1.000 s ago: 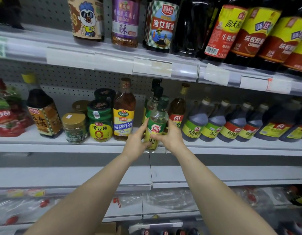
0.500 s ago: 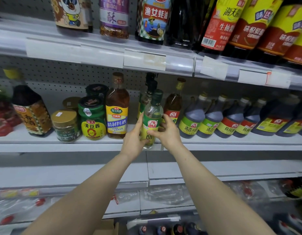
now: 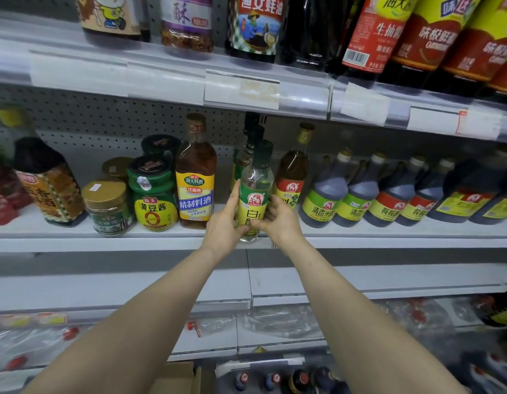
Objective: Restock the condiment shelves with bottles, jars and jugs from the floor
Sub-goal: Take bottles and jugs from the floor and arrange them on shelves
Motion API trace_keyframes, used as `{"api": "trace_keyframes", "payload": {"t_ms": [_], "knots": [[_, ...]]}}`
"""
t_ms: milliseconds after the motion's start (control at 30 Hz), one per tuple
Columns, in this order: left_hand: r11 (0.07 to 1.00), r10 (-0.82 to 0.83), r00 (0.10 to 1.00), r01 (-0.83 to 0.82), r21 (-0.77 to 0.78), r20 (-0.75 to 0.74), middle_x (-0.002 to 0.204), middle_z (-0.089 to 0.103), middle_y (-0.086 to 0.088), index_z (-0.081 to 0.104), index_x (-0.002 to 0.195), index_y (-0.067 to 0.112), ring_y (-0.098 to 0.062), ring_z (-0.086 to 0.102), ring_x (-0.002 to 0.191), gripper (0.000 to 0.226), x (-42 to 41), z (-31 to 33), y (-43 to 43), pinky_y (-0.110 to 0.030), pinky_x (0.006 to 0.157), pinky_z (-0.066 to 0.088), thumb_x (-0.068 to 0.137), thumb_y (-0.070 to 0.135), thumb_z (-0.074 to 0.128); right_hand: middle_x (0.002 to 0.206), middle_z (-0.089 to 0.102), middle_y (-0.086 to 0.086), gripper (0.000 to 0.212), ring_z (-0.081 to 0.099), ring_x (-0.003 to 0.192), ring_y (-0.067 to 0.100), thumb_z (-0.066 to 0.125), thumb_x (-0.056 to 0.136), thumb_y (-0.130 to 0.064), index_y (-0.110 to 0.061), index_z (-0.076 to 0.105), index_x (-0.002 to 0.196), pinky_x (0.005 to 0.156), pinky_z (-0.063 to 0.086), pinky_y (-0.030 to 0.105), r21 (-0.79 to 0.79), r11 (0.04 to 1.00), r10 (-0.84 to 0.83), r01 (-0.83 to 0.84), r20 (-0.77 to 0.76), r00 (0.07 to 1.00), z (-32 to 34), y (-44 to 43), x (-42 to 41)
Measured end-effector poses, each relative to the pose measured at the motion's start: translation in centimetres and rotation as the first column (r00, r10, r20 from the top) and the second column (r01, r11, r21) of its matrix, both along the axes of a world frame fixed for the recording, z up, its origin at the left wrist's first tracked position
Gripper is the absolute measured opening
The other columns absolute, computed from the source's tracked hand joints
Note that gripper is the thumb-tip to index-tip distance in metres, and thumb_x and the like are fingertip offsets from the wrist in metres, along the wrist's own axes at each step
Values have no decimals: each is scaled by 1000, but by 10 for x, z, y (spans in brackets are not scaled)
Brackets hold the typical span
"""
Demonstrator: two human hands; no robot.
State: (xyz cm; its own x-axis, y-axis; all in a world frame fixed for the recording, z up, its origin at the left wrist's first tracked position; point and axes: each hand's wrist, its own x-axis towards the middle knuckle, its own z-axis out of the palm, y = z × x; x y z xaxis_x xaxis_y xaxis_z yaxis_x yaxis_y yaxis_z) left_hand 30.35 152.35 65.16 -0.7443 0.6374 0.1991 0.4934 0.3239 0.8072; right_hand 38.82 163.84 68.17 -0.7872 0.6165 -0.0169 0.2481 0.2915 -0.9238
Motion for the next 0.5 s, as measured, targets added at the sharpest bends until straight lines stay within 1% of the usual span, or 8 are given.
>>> {"api": "trace_keyframes", "payload": {"t_ms": [167, 267, 367, 433, 500], "knots": [[1000, -1, 1000, 1, -12, -18, 130, 65, -8, -1, 155, 38, -28, 65, 112, 111, -3, 1, 1, -34, 92, 48, 82, 12, 77, 137, 61, 13, 73, 60, 125, 24, 78, 77, 7, -5, 47, 142, 107, 49, 44, -12, 1000, -5, 5, -3, 1000, -4, 0, -4], [1000, 19, 1000, -19, 2, -21, 124, 67, -9, 5, 156, 36, -28, 65, 110, 107, 0, 2, 1, -36, 94, 51, 81, 8, 76, 133, 64, 12, 71, 62, 121, 24, 81, 75, 5, -6, 49, 138, 105, 50, 46, -7, 1000, -5, 5, -8, 1000, -4, 0, -4], [999, 38, 998, -37, 23, -46, 118, 70, -10, 14, 157, 34, -29, 66, 107, 99, 6, 2, -1, -36, 93, 53, 82, 2, 71, 126, 67, 7, 70, 64, 115, 21, 88, 71, -5, -13, 52, 131, 101, 53, 43, 21, 1000, -23, 23, -21, 1000, -5, -4, -3], [1000, 17, 999, -16, 18, -43, 120, 70, -10, 21, 156, 32, -30, 65, 110, 94, 8, 1, -2, -42, 95, 53, 83, 5, 73, 122, 68, 0, 68, 65, 112, 19, 89, 71, -10, -18, 52, 128, 99, 54, 39, 84, 996, -31, 33, -26, 999, -6, -4, 2], [1000, -8, 999, 8, -12, -54, 122, 69, -9, 26, 155, 28, -30, 64, 113, 88, 9, 0, -1, -44, 94, 53, 83, 8, 73, 116, 66, -5, 63, 65, 110, 18, 88, 72, -12, -24, 50, 122, 97, 54, 38, 136, 990, -32, 35, -27, 999, -7, -4, 9]]}}
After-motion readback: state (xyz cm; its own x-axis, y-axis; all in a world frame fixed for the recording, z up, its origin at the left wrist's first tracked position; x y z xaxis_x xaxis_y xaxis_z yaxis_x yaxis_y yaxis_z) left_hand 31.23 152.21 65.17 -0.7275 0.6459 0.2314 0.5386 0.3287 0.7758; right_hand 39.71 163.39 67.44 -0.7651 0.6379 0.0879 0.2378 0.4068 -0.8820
